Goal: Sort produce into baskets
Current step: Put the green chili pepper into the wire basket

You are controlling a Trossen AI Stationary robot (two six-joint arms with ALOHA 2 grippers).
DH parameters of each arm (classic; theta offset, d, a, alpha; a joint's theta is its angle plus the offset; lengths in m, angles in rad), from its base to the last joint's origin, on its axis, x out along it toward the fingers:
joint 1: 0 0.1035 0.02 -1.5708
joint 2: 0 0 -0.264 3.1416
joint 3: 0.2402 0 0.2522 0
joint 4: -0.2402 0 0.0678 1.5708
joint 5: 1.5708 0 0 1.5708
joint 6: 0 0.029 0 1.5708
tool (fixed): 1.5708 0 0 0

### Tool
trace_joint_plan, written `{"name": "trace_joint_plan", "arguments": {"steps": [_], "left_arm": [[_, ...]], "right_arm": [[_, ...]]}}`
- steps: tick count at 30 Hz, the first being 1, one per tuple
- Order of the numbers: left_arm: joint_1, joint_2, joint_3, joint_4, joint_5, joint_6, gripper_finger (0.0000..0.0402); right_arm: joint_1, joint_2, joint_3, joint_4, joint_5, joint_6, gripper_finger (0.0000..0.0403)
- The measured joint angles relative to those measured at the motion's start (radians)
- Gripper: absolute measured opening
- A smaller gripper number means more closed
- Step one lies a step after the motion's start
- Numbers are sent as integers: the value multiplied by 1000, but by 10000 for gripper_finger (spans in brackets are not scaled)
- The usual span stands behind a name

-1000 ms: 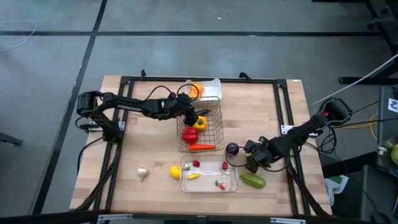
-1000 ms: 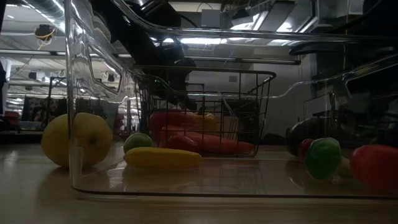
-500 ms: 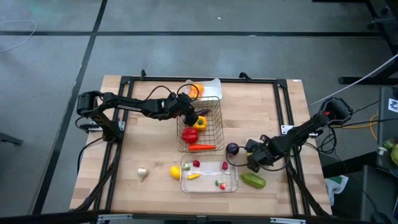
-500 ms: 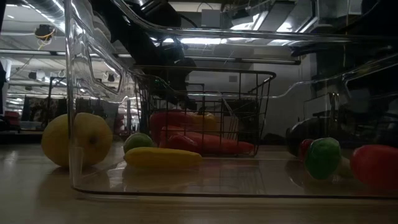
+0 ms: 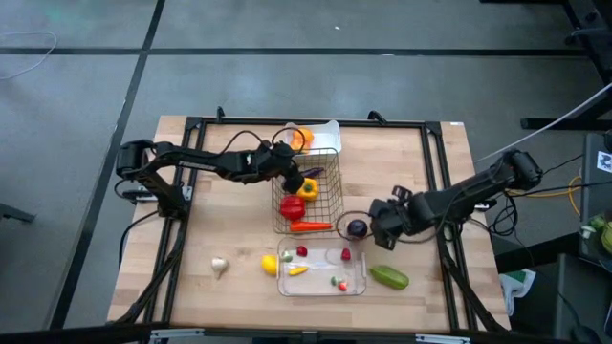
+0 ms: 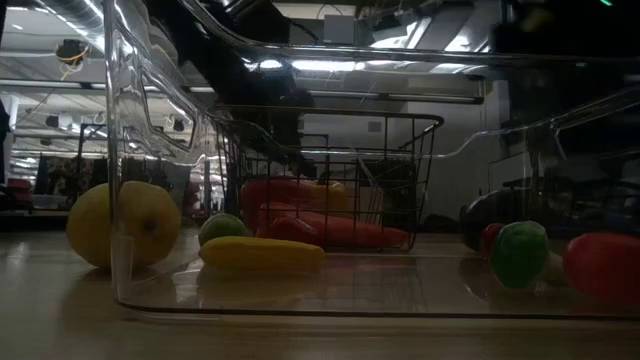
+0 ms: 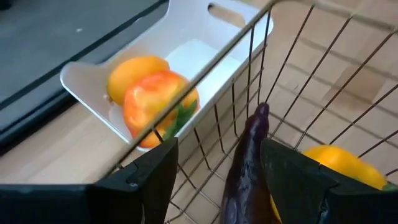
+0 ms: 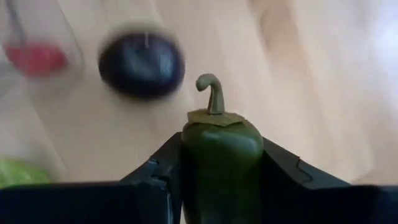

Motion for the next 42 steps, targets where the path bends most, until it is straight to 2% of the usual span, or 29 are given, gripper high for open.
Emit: {"name": "trace_joint_plan", "arguments": {"steps": [7, 10, 13, 17, 21, 31, 35, 42], "left_arm": [[0, -78, 0, 1, 0, 41, 225], [0, -120, 0, 2, 0, 52, 225], [0, -158, 0, 0, 0, 52, 225], [0, -206, 0, -3, 0, 60, 225], [0, -244, 0, -7, 0, 99, 225], [0, -288, 0, -11, 0, 148, 225], [0, -290, 0, -15, 0, 149, 225], [0, -290, 0, -43, 0, 162, 225]], "right_arm": [[-118, -1, 153, 73, 143, -232, 142], [-172, -1, 173, 193, 188, -356, 142], [-234, -1, 173, 350, 185, -500, 143], [-325, 21, 173, 545, 141, -647, 143], [-417, 67, 173, 706, 66, -727, 143], [-572, 280, 173, 1007, -126, -779, 143], [-598, 355, 173, 1090, -136, -786, 143], [-609, 428, 173, 1131, -132, -786, 143]]}}
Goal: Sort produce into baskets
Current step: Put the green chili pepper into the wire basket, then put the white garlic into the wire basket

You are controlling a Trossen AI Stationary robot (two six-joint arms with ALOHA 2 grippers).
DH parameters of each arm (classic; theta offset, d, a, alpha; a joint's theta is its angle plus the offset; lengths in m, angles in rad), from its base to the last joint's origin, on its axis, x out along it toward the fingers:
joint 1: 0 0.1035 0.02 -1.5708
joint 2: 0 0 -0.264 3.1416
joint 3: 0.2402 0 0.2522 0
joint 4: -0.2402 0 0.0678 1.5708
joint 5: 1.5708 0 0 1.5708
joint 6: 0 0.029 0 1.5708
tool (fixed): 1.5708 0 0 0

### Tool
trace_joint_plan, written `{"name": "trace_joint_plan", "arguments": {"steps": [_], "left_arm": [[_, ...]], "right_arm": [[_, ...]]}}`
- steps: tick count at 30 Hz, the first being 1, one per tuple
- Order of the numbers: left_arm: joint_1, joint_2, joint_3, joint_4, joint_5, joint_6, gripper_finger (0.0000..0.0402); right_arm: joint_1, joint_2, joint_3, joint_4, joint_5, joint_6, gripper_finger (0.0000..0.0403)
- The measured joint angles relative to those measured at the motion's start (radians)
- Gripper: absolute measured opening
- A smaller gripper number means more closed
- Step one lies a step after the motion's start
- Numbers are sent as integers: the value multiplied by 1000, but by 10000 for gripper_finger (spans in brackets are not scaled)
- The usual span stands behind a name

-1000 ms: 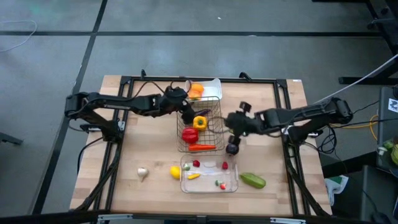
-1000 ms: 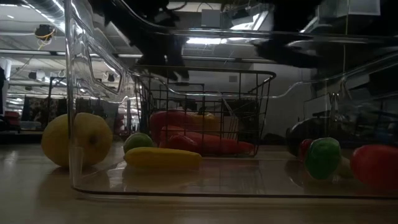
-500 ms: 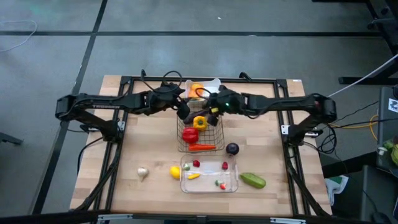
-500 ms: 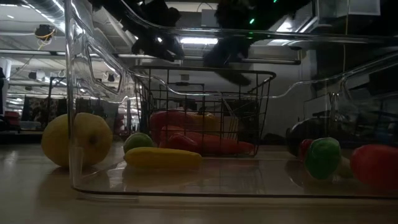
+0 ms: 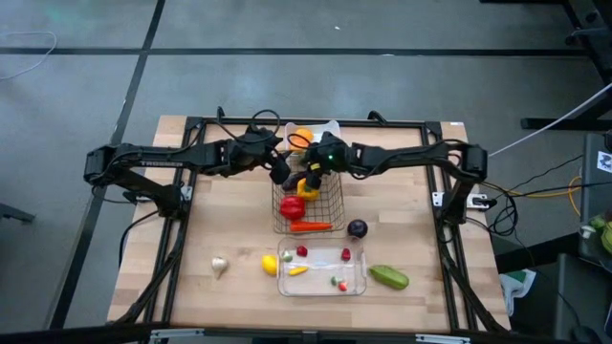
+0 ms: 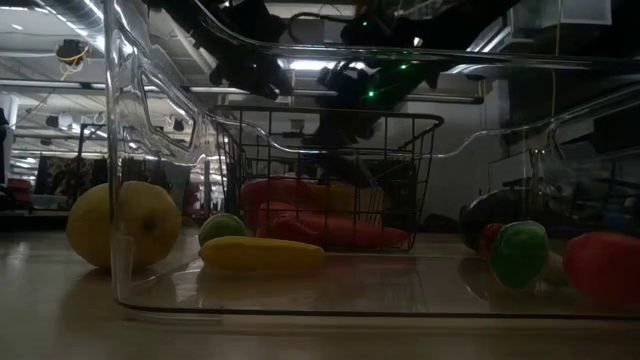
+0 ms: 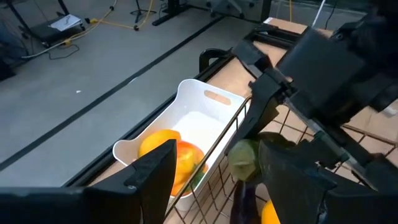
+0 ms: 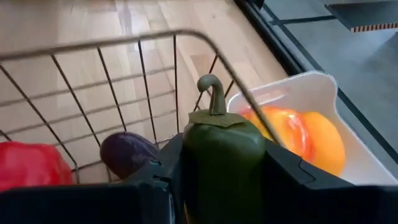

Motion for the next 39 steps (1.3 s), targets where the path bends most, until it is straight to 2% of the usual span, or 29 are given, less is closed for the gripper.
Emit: {"name": "trace_joint_plan", "arguments": {"steps": [18, 21, 31, 39], "left_arm": [[-2, 0, 0, -17, 0, 13, 225], [-2, 0, 0, -17, 0, 12, 225], [-2, 0, 0, -17, 0, 11, 225], [-26, -30, 0, -20, 0, 43, 225]], "right_arm": [[0, 60, 0, 14, 6, 0, 148], [0, 60, 0, 17, 10, 0, 172], [0, 60, 0, 16, 84, 1, 289], [2, 56, 7, -6, 84, 1, 319]]}}
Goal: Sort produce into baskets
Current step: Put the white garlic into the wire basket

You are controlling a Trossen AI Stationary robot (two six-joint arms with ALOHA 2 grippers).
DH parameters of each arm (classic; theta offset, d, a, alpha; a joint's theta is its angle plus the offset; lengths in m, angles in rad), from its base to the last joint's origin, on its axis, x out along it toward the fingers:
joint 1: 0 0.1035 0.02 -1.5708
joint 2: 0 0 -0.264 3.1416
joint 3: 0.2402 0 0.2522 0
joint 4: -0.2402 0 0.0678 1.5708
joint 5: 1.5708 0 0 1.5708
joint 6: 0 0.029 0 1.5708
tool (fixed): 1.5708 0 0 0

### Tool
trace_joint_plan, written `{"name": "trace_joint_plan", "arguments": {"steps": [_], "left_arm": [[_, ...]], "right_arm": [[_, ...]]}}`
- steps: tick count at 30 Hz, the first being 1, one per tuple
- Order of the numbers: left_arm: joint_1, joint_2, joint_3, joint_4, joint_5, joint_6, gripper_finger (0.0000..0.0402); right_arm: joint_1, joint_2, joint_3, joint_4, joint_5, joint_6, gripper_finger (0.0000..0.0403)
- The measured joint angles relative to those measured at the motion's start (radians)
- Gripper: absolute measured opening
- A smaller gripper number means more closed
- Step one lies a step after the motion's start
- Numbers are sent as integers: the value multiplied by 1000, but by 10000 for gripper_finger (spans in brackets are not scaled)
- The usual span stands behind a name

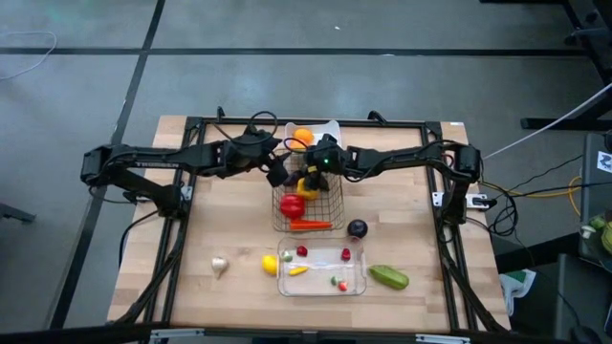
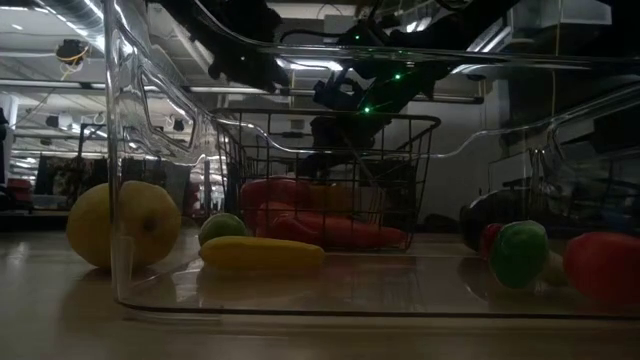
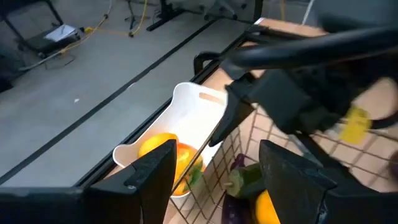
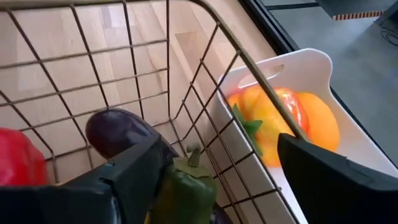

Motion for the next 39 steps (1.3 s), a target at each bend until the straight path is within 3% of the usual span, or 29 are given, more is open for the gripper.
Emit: {"name": "trace_joint_plan", "arguments": {"steps": [8, 17, 28, 33, 39], "left_arm": [[-113, -149, 0, -158, 2, -17, 225], [-329, -272, 0, -560, 152, -425, 225], [-592, -254, 0, -902, 359, -914, 225], [-682, -228, 0, -924, 374, -1062, 225], [-761, -145, 0, -931, 373, -1137, 225]], "right_arm": [[1, -34, 125, -211, -1, -29, 319], [2, -39, 294, -438, -1, -61, 319], [23, -84, 323, -518, 17, -103, 319], [36, -91, 322, -601, 16, -104, 319], [69, -109, 321, -648, 6, -102, 319]]}}
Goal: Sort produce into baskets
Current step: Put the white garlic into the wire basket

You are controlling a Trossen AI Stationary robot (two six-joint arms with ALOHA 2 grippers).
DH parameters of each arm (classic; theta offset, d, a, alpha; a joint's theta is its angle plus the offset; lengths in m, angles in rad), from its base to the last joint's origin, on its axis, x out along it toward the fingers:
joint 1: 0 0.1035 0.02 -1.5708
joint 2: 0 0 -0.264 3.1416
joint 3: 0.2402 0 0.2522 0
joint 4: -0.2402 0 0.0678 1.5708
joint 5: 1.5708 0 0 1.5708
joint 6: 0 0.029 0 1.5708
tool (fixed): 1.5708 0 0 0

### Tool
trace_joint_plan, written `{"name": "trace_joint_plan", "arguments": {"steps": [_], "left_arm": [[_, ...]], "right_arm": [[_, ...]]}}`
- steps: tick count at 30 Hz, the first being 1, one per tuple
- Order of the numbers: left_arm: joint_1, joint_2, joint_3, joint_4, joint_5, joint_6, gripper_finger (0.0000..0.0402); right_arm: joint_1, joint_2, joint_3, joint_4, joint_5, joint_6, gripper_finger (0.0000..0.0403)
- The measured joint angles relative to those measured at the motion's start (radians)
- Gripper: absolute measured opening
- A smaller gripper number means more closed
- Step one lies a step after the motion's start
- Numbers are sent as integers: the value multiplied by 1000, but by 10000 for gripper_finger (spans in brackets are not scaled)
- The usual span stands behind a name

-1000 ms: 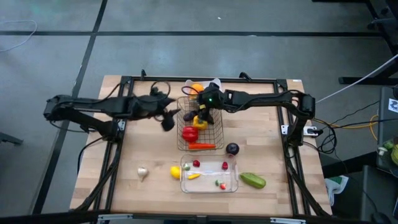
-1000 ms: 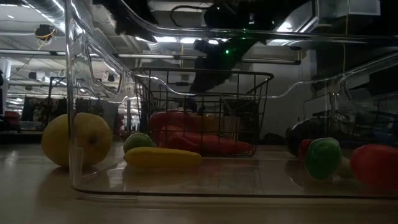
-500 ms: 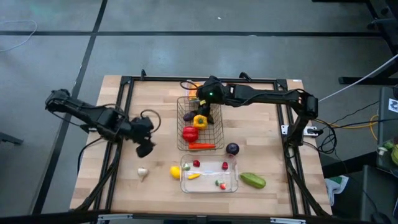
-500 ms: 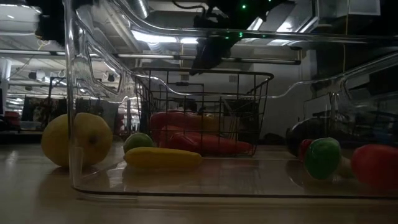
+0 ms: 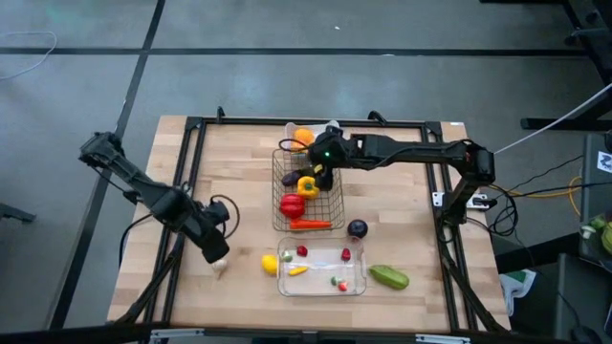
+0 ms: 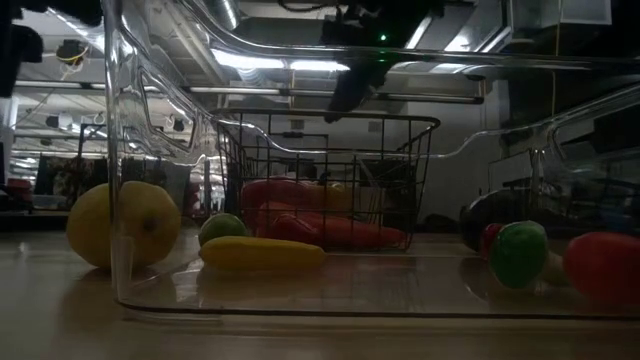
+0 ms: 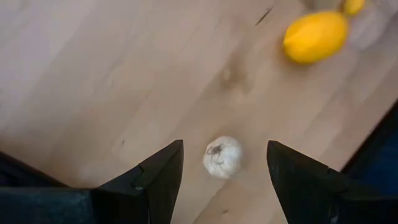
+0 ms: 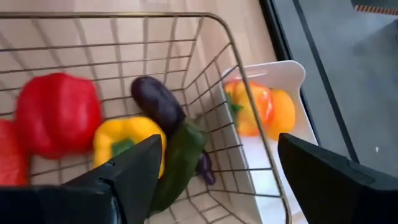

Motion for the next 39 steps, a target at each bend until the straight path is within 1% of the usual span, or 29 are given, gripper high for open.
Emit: {"name": "trace_joint_plan", "arguments": {"steps": [5, 10, 14, 19, 25, 33, 39], "left_arm": [[-54, 96, 0, 2, 8, -26, 225], [-93, 187, 0, 18, 55, -71, 225], [-116, 251, 0, 82, 82, -108, 225], [-139, 313, 0, 138, 90, -122, 225], [-135, 343, 0, 139, 97, -120, 225], [-90, 346, 0, 129, 167, -119, 225], [-88, 375, 0, 125, 175, -119, 225]], "right_arm": [[40, -38, 0, -52, 1, 1, 319], [81, -77, 0, -83, 2, 2, 319], [112, -85, 0, -83, 2, 2, 319], [133, -85, 0, -89, 1, 2, 319], [137, -85, 0, -89, 2, 2, 319], [135, -85, 0, -88, 2, 2, 319], [135, -85, 0, -91, 2, 2, 319]]}}
